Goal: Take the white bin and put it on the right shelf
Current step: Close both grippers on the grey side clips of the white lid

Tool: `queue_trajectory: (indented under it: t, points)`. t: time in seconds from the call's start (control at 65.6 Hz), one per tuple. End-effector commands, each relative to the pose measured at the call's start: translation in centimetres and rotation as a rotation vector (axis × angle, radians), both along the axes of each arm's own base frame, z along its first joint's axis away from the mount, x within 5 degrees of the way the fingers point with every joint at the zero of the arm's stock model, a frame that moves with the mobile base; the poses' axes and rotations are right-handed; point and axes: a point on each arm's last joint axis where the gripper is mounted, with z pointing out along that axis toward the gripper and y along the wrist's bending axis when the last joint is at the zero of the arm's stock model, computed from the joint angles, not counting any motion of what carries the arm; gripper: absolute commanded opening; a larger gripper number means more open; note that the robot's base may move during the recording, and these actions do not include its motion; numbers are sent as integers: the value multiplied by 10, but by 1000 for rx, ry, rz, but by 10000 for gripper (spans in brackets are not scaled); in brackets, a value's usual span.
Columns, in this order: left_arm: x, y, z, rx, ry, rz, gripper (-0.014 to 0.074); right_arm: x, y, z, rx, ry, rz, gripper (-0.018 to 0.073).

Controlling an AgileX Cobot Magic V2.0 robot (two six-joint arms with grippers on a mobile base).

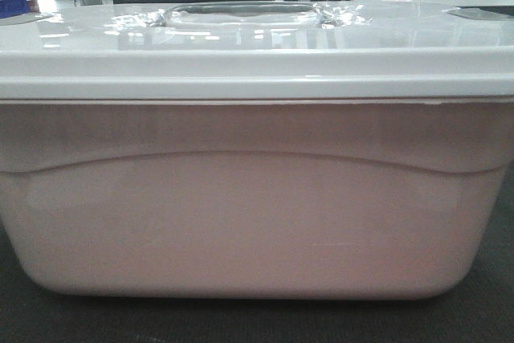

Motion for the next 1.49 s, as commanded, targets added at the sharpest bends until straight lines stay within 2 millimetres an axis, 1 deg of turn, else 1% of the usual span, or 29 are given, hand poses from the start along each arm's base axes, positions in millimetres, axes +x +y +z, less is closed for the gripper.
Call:
queue_trajectory:
  t: [0.0, 0.137, 0.274, 0.427, 0.594, 0.747, 0.823, 1.006, 1.265, 1.478]
  points:
    - [-10, -5, 9, -118, -40, -54, 421, -15, 8, 10, 88, -3, 102, 601]
    - [-14, -6, -10, -128, -2, -64, 421, -23, 11, -13, 103, 56, 114, 601]
    - [-18, -6, -22, -119, 39, -70, 421, -31, 13, -22, 113, 78, 119, 601]
    - [-21, -7, -29, -118, 55, -82, 421, -37, 15, -27, 123, 92, 119, 601]
    - [-23, -8, -30, -123, 58, -106, 421, -47, 18, -26, 132, 85, 120, 601]
    - [-23, -8, -31, -99, 57, -119, 421, -52, 21, -32, 146, 106, 124, 601]
    - [-24, -7, -32, -92, 57, -121, 421, -53, 25, -34, 153, 110, 139, 601]
    - [-24, -7, -32, -90, 58, -122, 421, -53, 37, -30, 180, 80, 193, 601]
    - [-23, -7, -32, -86, 55, -119, 421, -48, 36, -34, 181, 80, 176, 601]
    - [-23, -7, -32, -83, 51, -115, 421, -39, 38, -38, 249, 65, 190, 601]
